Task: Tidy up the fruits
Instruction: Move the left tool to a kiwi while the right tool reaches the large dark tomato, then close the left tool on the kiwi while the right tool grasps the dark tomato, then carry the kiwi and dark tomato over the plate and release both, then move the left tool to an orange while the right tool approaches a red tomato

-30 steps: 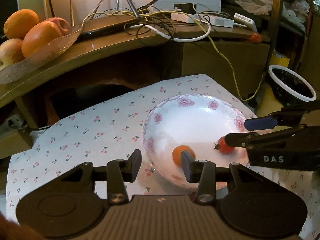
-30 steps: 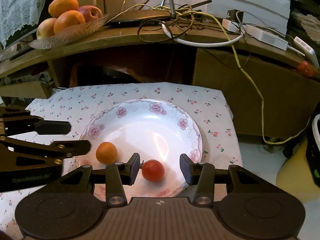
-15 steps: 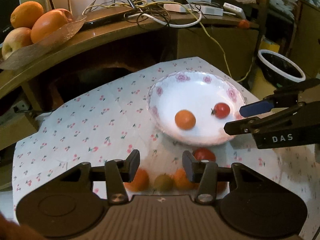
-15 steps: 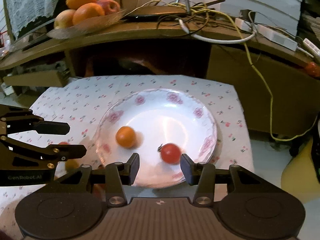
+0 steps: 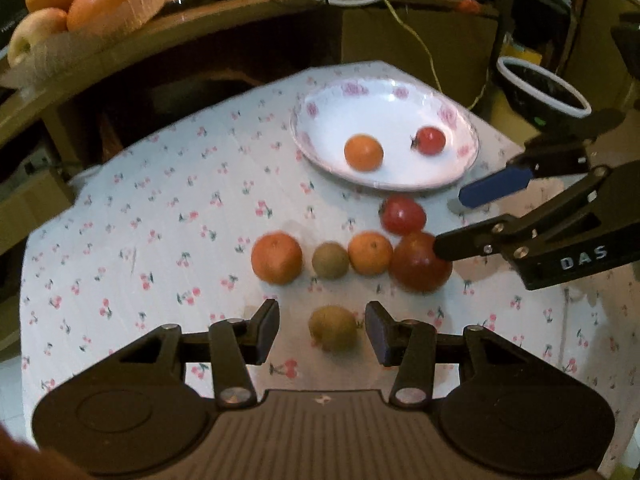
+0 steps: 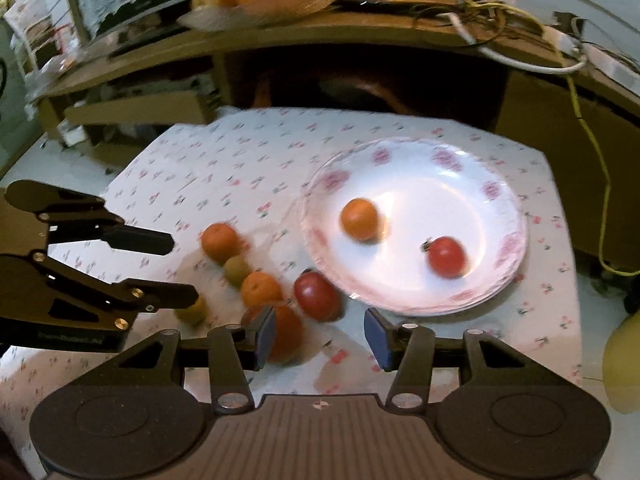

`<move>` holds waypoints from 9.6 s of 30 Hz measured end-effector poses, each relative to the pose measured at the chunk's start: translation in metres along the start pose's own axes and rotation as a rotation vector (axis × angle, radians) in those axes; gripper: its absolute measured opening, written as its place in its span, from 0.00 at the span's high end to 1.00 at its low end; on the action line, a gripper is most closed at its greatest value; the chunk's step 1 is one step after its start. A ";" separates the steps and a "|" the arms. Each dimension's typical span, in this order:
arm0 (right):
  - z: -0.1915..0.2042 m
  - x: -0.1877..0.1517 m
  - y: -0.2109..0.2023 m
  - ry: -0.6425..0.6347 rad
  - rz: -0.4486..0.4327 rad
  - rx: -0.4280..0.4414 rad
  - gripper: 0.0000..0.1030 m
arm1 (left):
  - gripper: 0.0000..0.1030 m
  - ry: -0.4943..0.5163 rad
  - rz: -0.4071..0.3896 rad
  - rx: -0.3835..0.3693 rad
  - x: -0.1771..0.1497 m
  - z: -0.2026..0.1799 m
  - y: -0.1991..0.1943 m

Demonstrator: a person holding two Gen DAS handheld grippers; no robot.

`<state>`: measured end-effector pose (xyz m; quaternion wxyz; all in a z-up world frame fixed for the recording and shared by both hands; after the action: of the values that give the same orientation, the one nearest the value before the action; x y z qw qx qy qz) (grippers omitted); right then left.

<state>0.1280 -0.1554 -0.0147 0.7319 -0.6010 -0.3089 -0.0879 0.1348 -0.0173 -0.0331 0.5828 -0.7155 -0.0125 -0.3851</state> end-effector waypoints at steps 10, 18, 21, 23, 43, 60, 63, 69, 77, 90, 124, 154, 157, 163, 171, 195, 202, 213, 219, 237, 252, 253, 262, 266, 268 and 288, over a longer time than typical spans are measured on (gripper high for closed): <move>0.005 0.000 0.000 -0.013 0.012 0.024 0.47 | 0.50 0.006 0.041 -0.022 -0.010 -0.004 0.019; 0.009 -0.002 0.001 -0.027 0.039 0.057 0.47 | 0.50 0.027 0.029 -0.019 -0.009 -0.007 0.020; 0.012 -0.004 0.003 -0.037 0.052 0.073 0.47 | 0.51 0.030 0.027 -0.018 -0.009 -0.007 0.019; 0.014 -0.004 0.005 -0.036 0.061 0.086 0.47 | 0.52 0.034 0.023 -0.022 -0.009 -0.007 0.019; 0.022 0.001 0.035 0.072 0.149 0.222 0.51 | 0.53 0.068 0.029 -0.034 -0.013 0.003 0.016; 0.038 0.010 0.046 0.015 0.154 0.183 0.46 | 0.53 0.109 0.035 -0.050 -0.015 0.005 0.012; 0.036 0.010 0.045 0.013 0.151 0.172 0.52 | 0.53 0.110 0.035 -0.053 -0.015 0.004 0.012; 0.038 0.009 0.043 0.004 0.161 0.181 0.63 | 0.53 0.118 0.033 -0.051 -0.013 0.003 0.013; 0.022 0.002 0.026 0.007 0.147 0.128 0.63 | 0.53 0.089 0.018 -0.058 -0.005 -0.001 0.022; 0.009 -0.015 0.020 -0.001 0.143 0.082 0.60 | 0.66 0.061 0.031 0.025 -0.002 -0.019 0.021; 0.015 -0.001 0.008 -0.026 0.055 0.050 0.62 | 0.66 0.053 -0.030 0.043 0.019 -0.022 0.009; -0.057 0.035 -0.007 0.125 -0.085 -0.090 0.61 | 0.67 0.032 -0.132 0.090 0.113 -0.033 0.041; -0.065 0.042 -0.004 0.137 -0.096 -0.103 0.61 | 0.67 0.032 -0.137 0.087 0.119 -0.031 0.049; -0.079 0.046 0.009 0.152 -0.086 -0.119 0.61 | 0.67 0.036 -0.121 0.091 0.127 -0.029 0.069; -0.091 0.050 0.026 0.151 -0.069 -0.134 0.60 | 0.67 0.031 -0.106 0.088 0.127 -0.026 0.086; -0.096 0.052 0.034 0.163 -0.082 -0.149 0.56 | 0.65 0.002 -0.113 0.093 0.132 -0.022 0.082; -0.096 0.054 0.030 0.170 -0.099 -0.147 0.53 | 0.63 -0.006 -0.135 0.103 0.134 -0.018 0.070; -0.080 0.052 0.007 0.167 -0.128 -0.120 0.53 | 0.61 -0.037 -0.163 0.115 0.120 -0.017 0.032; -0.061 0.044 -0.012 0.164 -0.144 -0.095 0.49 | 0.61 -0.060 -0.164 0.119 0.100 -0.018 0.007; -0.002 -0.005 -0.013 0.062 -0.042 -0.042 0.48 | 0.59 0.003 -0.062 0.097 0.025 -0.016 -0.018; -0.008 -0.001 0.029 0.053 -0.009 -0.032 0.49 | 0.59 0.054 -0.025 0.093 0.014 0.002 0.010; -0.007 -0.001 0.031 0.047 -0.007 -0.034 0.49 | 0.59 0.051 -0.025 0.094 0.015 0.005 0.011; -0.007 0.001 0.040 0.051 -0.003 -0.038 0.58 | 0.59 -0.027 -0.061 0.057 0.025 0.026 0.027; -0.004 0.001 0.041 0.038 -0.004 -0.044 0.57 | 0.59 -0.031 -0.066 0.051 0.031 0.023 0.034; -0.004 0.001 0.041 0.036 -0.002 -0.044 0.58 | 0.59 -0.043 -0.056 0.050 0.032 0.023 0.039; 0.000 -0.011 0.014 -0.010 0.049 0.026 0.73 | 0.62 0.041 0.040 0.049 0.008 0.008 0.019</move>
<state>0.1265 -0.1545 -0.0322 0.7399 -0.5994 -0.2987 -0.0631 0.1534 -0.0206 -0.0450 0.6079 -0.6929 0.0042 -0.3876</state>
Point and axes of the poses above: each gripper's, at about its wrist camera, not at the fingertips, and y roughly the way its jaws point, z to its left, x to its top, the point moved 2 cm from there along y, roughly the way its jaws point
